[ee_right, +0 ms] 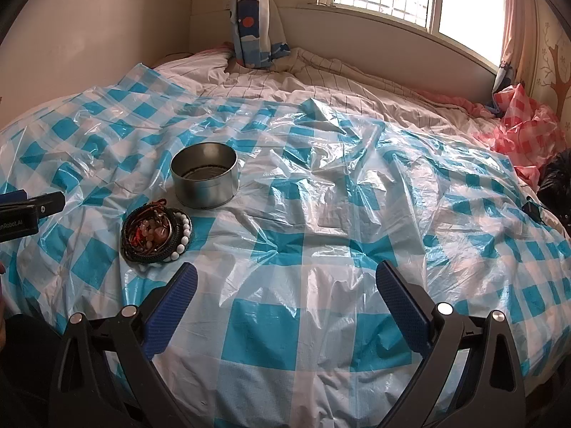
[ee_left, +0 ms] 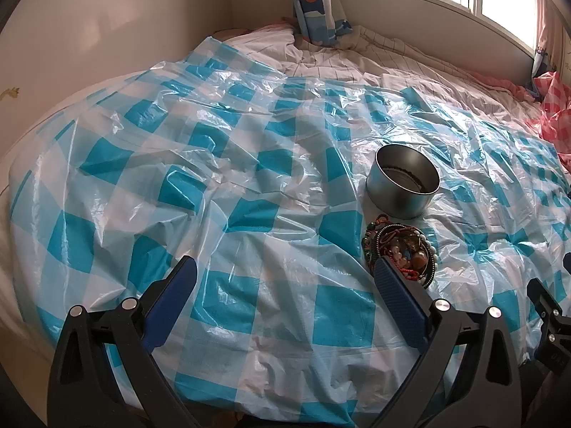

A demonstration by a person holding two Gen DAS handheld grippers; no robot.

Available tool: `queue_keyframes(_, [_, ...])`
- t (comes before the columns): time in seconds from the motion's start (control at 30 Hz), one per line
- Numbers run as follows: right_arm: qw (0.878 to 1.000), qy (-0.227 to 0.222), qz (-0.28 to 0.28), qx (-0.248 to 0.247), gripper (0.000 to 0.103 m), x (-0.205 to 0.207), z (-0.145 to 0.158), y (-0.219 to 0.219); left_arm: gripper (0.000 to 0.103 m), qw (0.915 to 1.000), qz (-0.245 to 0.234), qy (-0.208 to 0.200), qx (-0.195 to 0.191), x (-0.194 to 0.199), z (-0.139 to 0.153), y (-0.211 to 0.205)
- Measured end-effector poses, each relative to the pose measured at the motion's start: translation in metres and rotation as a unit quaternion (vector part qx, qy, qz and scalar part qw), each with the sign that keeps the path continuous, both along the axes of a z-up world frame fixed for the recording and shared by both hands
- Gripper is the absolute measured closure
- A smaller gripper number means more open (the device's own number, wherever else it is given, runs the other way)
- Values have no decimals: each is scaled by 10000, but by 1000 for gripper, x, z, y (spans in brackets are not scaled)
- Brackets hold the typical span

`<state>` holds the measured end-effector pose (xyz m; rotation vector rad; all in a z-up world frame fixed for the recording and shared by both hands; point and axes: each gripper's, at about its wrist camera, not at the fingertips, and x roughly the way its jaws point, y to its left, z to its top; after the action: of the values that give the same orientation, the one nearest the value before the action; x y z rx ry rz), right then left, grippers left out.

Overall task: Organize jewelry
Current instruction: 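Move both tools toward the jewelry pile beside the silver tin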

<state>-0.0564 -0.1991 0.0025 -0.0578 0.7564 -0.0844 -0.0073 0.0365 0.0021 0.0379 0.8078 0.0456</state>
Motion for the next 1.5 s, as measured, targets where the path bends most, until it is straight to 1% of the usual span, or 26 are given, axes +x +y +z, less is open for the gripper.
queue_keyframes(0.67, [10000, 27, -4, 3, 7, 1, 0, 0, 8, 10000, -11, 8, 8, 0, 0, -1])
queue_keyframes(0.73, [10000, 38, -27, -1, 7, 1, 0, 0, 8, 9999, -104, 41, 39, -1, -2, -5])
queue_keyframes(0.8, [10000, 49, -21, 8, 7, 1, -1, -1, 8, 9994, -330, 80, 74, -2, -3, -12])
queue_keyframes(1.0, [9999, 62, -23, 103, 7, 2, -3, -3, 8, 9960, -824, 109, 316, -6, -1, -30])
queue_keyframes(1.13, [9996, 74, -44, 264, 7, 2, -4, -6, 8, 9945, -1002, 102, 282, -1, 4, -32])
queue_keyframes(1.2, [9995, 65, -46, 308, 7, 2, -4, -7, 8, 9935, -1077, 111, 341, 1, 2, -38])
queue_keyframes(1.3, [9995, 68, -30, 317, 7, 2, -3, -7, 8, 9906, -1244, 207, 540, 10, -7, -51])
queue_keyframes(1.37, [9995, 62, -31, 319, 7, 3, -2, -7, 13, 9884, -1344, 356, 609, 17, -15, -59])
queue_keyframes(1.4, [9994, 57, -26, 329, 7, 3, -2, -8, 19, 9879, -1366, 441, 584, 21, -18, -59])
queue_keyframes(1.5, [9992, 41, -23, 390, 7, 2, -1, -8, 30, 9886, -1317, 649, 322, 35, -26, -53])
